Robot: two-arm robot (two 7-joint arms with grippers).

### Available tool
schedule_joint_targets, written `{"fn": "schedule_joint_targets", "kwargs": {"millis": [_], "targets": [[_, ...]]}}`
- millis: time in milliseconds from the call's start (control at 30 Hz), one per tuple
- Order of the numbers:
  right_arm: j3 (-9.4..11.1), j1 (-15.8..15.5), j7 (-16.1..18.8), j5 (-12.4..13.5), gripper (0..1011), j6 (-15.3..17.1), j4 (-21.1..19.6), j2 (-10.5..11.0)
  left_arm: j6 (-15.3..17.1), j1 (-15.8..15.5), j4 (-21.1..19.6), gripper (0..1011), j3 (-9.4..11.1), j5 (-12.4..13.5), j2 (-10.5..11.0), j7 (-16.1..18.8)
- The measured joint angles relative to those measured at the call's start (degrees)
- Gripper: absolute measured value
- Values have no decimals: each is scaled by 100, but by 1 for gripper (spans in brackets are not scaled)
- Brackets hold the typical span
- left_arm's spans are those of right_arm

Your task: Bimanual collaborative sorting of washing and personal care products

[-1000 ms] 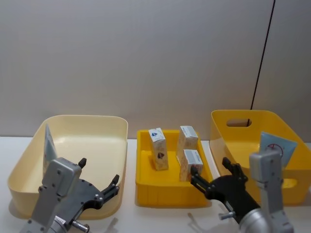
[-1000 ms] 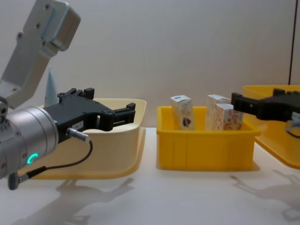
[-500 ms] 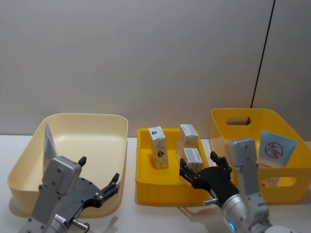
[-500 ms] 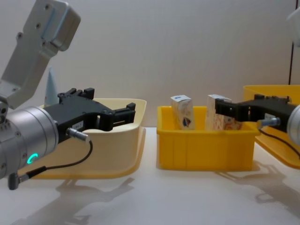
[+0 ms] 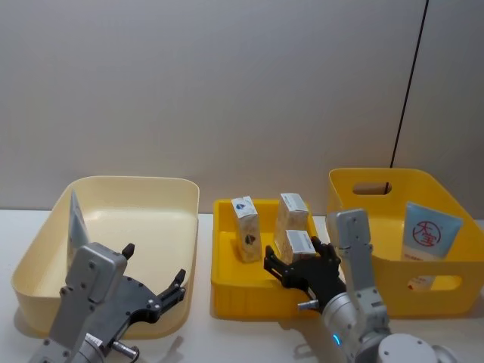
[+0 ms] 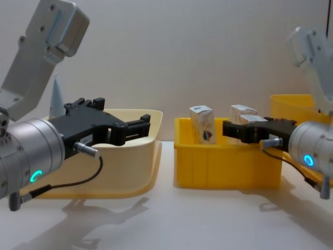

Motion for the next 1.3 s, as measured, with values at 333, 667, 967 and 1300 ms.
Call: {"fn": "schedule_joint_targets", "kwargs": {"millis": [333,667,967,1300], "targets": [[-20,193,-15,-39,833,-22,345,-133,0,0,0,1004,0,0,0,0],[-28,279,-22,-57,501,-32,491,-194,0,0,0,1003,0,0,0,0],[-12,262,-10,-84,401,-139,439,-185,0,0,0,1003,0,0,0,0],[83,236,130,-77,401,-497,139,-147,0,0,0,1003,0,0,0,0]]}}
